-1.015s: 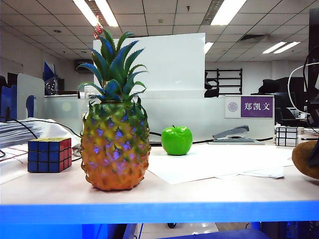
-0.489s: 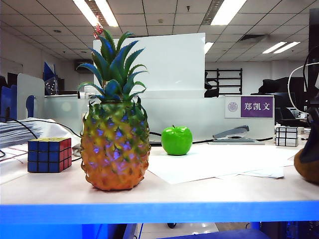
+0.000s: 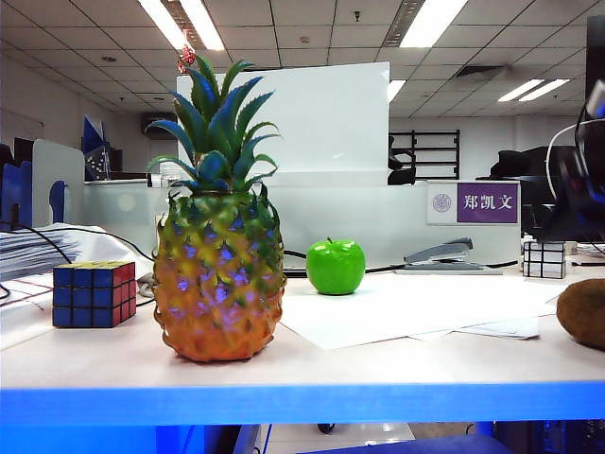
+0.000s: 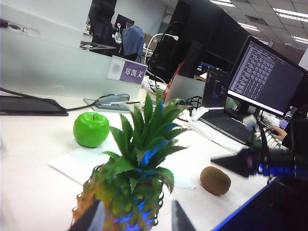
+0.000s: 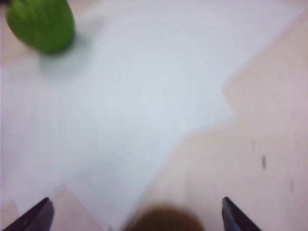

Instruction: Arrange all the fruits from large to small from left to right in a row.

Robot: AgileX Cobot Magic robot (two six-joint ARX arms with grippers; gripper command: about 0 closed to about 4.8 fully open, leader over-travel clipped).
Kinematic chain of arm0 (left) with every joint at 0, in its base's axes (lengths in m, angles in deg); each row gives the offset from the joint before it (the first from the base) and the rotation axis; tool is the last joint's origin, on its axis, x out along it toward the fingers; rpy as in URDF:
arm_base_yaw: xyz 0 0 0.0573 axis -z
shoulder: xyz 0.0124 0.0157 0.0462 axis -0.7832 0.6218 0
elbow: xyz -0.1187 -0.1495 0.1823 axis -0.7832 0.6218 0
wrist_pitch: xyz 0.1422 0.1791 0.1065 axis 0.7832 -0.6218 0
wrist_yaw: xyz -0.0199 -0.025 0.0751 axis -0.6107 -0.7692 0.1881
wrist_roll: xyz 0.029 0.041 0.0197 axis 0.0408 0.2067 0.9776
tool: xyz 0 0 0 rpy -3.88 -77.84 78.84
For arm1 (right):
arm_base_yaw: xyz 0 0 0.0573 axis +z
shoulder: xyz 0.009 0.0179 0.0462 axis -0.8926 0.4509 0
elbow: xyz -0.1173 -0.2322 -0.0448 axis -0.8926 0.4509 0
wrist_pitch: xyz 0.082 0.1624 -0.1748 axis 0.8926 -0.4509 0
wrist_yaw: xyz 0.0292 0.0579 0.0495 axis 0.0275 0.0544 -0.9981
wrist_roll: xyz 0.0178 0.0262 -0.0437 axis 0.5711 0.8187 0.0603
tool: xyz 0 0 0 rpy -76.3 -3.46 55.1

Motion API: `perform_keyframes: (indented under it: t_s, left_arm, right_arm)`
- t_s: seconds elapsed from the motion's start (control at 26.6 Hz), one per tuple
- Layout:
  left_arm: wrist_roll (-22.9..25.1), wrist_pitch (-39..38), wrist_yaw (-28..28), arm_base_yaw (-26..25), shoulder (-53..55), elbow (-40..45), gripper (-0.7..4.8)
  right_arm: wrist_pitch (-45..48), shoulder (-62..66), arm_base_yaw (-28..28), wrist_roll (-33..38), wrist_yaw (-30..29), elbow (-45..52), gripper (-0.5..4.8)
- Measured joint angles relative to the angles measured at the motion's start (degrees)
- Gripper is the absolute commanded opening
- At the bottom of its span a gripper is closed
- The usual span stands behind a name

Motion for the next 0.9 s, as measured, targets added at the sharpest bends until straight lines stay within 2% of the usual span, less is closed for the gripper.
perform_keyframes:
  t_s: [0.23,0.41,0.56,0.9]
  left_arm:
    - [0.0,-0.1,0.0,0.0,0.0,0.0,1.88]
    - [0.0,-0.1,0.1,0.0,0.0,0.0,1.88]
    - [0.0,-0.1,0.1,0.0,0.0,0.0,1.88]
    - [0.0,-0.8,0.1,-0.1,0.0,0.0,1.88]
  right_arm:
    - [1.0,4.3,0.0,-3.9,-4.8,-9.2,4.79]
    - [1.7,15.7,0.8,-8.3,-8.4,-20.6,4.79]
    - [1.8,27.6,1.1,-8.8,-13.4,-30.3,4.79]
    - [0.4,44.5,4.3,-9.3,-17.7,-46.5,4.79]
